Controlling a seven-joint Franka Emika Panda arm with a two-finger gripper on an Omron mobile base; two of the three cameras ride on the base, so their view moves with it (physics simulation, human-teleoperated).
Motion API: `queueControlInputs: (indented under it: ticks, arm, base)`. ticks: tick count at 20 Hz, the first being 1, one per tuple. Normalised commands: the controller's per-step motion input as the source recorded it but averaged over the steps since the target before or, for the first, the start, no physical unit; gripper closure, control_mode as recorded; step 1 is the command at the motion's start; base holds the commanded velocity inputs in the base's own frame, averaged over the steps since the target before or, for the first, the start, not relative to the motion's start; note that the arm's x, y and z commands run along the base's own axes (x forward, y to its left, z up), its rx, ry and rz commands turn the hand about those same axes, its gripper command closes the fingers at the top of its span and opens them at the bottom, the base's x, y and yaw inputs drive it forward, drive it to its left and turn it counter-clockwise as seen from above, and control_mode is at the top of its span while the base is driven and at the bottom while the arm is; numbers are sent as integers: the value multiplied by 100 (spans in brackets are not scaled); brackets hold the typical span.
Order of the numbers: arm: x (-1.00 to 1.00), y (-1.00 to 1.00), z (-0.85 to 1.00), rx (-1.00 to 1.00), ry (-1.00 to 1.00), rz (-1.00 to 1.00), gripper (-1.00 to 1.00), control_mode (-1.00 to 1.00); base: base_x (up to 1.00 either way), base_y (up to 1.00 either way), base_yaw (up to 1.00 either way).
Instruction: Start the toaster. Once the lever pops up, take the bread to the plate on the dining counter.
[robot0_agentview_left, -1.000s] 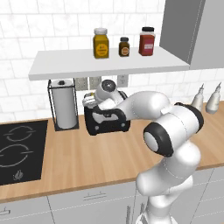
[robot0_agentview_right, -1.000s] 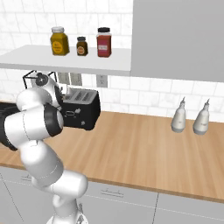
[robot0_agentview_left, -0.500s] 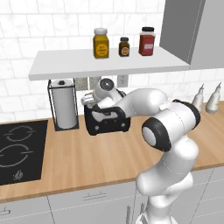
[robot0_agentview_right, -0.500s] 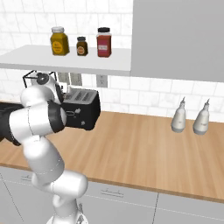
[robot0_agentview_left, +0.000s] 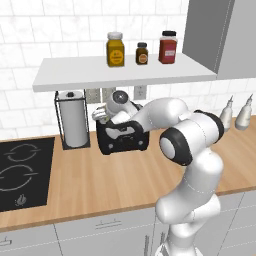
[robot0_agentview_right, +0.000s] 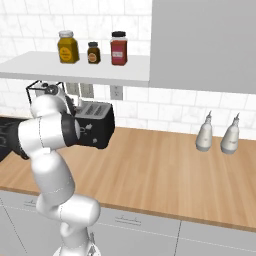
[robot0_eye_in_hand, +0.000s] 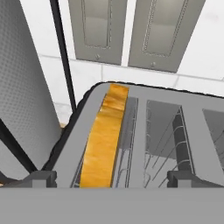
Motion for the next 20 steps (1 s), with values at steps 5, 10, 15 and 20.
queueControlInputs:
  ticks: [5, 10, 15, 20]
  arm:
    - [18, 3, -8, 0, 0, 0, -100, -100]
    - [21, 6, 0, 0, 0, 0, -100, -100]
    - [12, 0, -6, 0, 0, 0, -100, -100]
    - [7, 0, -29, 0, 0, 0, -100, -100]
  base:
    - [0, 0, 0]
    - [0, 0, 0]
    - [0, 0, 0]
    - [0, 0, 0]
